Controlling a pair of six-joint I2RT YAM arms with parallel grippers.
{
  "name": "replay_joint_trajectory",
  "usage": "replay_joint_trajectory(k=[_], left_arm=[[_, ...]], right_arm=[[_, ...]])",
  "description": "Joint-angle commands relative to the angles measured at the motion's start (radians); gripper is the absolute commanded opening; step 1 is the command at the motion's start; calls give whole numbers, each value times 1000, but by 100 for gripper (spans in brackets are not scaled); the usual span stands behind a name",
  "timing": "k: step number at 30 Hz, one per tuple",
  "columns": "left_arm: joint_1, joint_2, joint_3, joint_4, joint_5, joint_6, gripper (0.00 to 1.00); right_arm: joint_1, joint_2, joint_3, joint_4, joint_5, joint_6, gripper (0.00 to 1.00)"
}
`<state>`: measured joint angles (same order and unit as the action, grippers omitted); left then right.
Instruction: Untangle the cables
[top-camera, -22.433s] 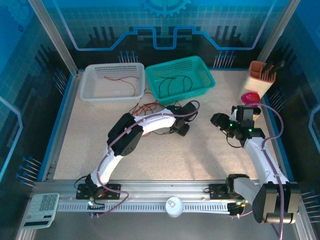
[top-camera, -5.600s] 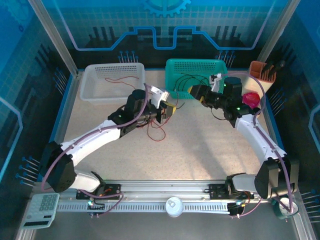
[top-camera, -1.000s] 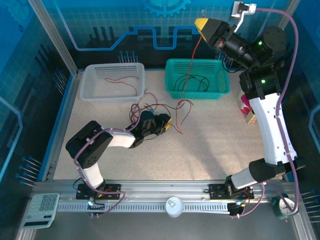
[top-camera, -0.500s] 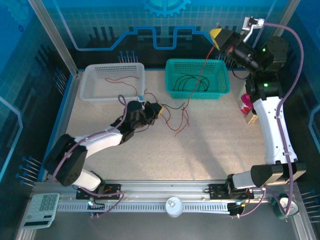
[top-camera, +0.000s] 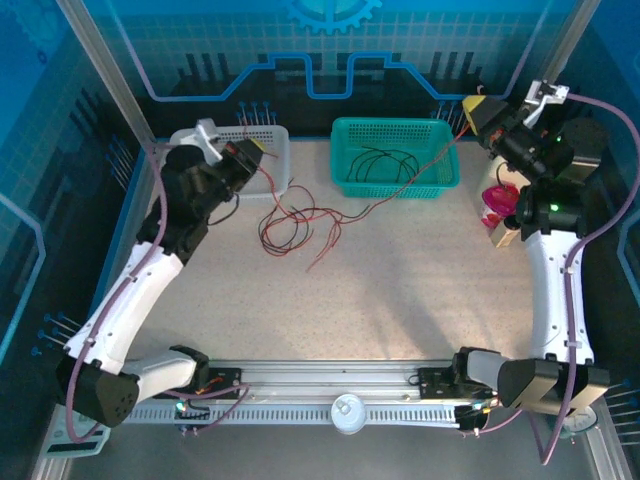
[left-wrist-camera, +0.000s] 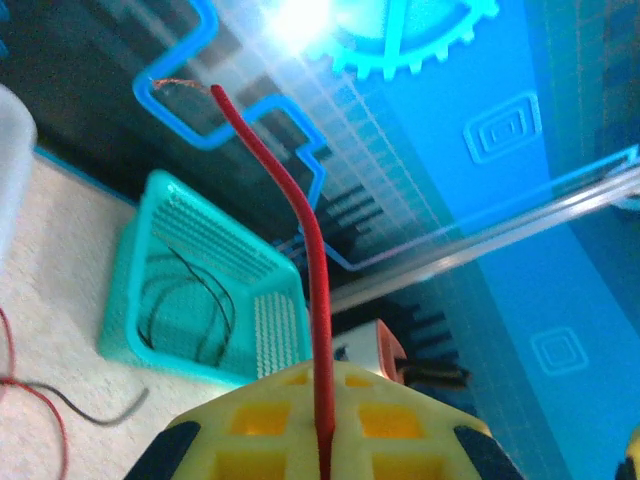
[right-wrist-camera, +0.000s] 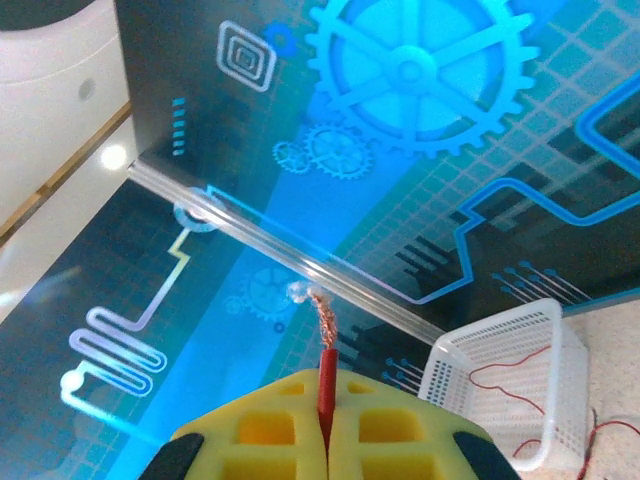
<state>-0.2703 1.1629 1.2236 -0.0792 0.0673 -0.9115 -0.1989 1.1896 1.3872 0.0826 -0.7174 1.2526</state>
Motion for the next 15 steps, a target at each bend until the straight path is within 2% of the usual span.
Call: replay_joint_trajectory(k=[1,7,15], left_arm=[[58,-9,65,-117,20,98,0],[153,-5,162,-156,45,124,0],[244,-17,240,-172,76,125,0]], right_arm=[[-45,-59,-15,-46,-21,-59,0],[-84,-101,24,-191,30,-177,0],[-128,-86,-1,-94,3,-82,0]])
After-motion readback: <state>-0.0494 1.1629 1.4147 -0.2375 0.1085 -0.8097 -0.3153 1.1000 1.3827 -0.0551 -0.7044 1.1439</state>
